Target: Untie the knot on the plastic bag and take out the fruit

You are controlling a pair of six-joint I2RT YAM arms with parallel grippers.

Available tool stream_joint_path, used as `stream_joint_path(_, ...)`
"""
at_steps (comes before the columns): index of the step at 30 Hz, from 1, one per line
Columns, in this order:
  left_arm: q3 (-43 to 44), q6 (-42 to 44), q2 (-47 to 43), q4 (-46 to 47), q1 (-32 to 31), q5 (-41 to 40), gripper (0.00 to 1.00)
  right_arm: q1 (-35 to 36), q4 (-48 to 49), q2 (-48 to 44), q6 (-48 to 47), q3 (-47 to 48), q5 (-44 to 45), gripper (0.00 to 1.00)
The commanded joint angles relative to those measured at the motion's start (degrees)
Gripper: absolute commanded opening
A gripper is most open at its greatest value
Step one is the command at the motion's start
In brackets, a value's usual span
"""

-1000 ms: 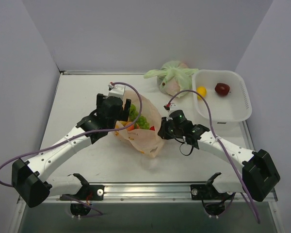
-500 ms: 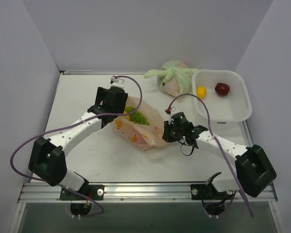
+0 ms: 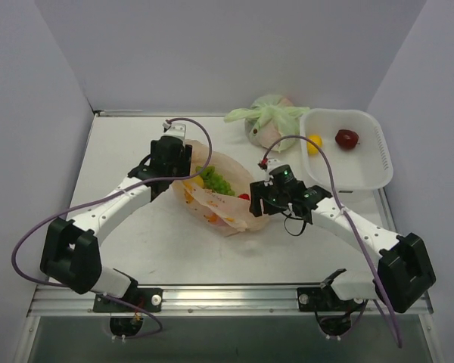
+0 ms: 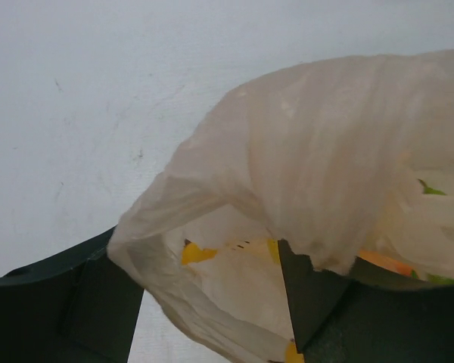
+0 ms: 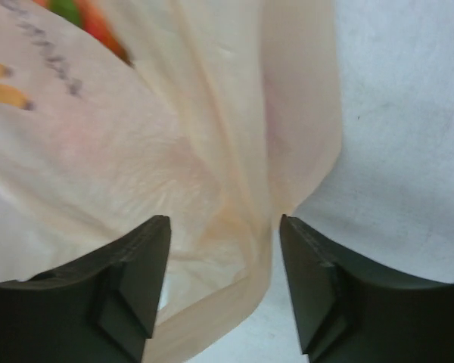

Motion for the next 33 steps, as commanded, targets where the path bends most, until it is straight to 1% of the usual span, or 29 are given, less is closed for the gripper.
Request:
stream_joint_path(1, 0.19, -1.31, -4.75, 1.85, -2.24, 5.04, 0.74, 2.93, -7.41, -4.86, -3.74, 9.91, 3.29, 0.63)
stream_joint_path(3, -0.25, -1.84, -6.59, 0.71, -2.68, 5.83, 0.63, 4.43, -9.71, -5.48, -5.58, 13.35, 4.44, 0.66)
stream_joint_path(4, -1.12, -2.27, -7.9, 0.53, -2.94, 6.7, 0.53, 5.74, -11.29, -5.31, -6.37, 16.24, 4.27, 0.66)
stream_joint_path(6, -2.09, -2.71, -9.23, 0.53, -3.12, 7.41, 0.4, 6.63, -11.92, -4.96, -7.08, 18.98, 2.79, 0.66)
stream_joint_path(7, -2.45, -2.89, -9.76, 0.7, -3.3, 7.59, 0.3, 7.76, -12.01, -4.69, -7.52, 20.04, 1.21, 0.66)
stream_joint_path(10, -2.98, -2.63, -11.17, 0.97, -3.82, 7.5, 0.17, 9.26, -12.01, -1.19, -8.92, 24.52, -0.56, 0.67)
stream_joint_path(11, -2.89, -2.8, -11.43, 0.97, -3.91, 7.42, 0.1, 10.22, -11.92, 0.04, -9.02, 26.45, -1.69, 0.66)
stream_joint_path(12, -2.8, -3.07, -11.52, 0.88, -3.83, 7.59, 0.07, 10.67, -11.83, 2.67, -9.28, 27.42, -2.49, 0.66)
stream_joint_path(18, -3.68, -3.07, -12.66, 1.58, -4.26, 7.07, 0.01, 11.82, -3.41, 12.42, -9.28, 28.05, -3.55, 0.67)
stream_joint_path(21, -3.94, -2.98, -13.19, 1.93, -4.27, 6.45, 0.0, 11.47, -1.47, 17.26, -11.47, 28.49, -3.29, 0.77)
stream_joint_path(27, -3.94, -3.07, -13.02, 2.02, -4.27, 6.71, 0.0, 9.62, 0.47, 24.22, -13.94, 29.54, -6.88, 0.84)
stream_joint_path(29, -3.94, -3.07, -12.75, 1.93, -4.27, 6.71, 0.0, 9.0, 0.74, 25.1, -14.29, 29.28, -8.82, 0.84)
stream_joint_path(30, -3.86, -3.07, -12.75, 1.85, -4.27, 6.36, 0.0, 9.0, 0.65, 25.63, -14.29, 29.28, -9.35, 0.82)
stream_joint_path(32, -3.94, -3.24, -12.49, 1.67, -4.27, 6.01, 0.0, 9.35, 0.65, 25.46, -14.29, 28.58, -11.97, 0.75)
stream_joint_path(33, -3.94, -3.33, -12.4, 1.67, -4.35, 5.49, 0.0, 9.62, 0.65, 24.85, -14.2, 28.14, -12.51, 0.64)
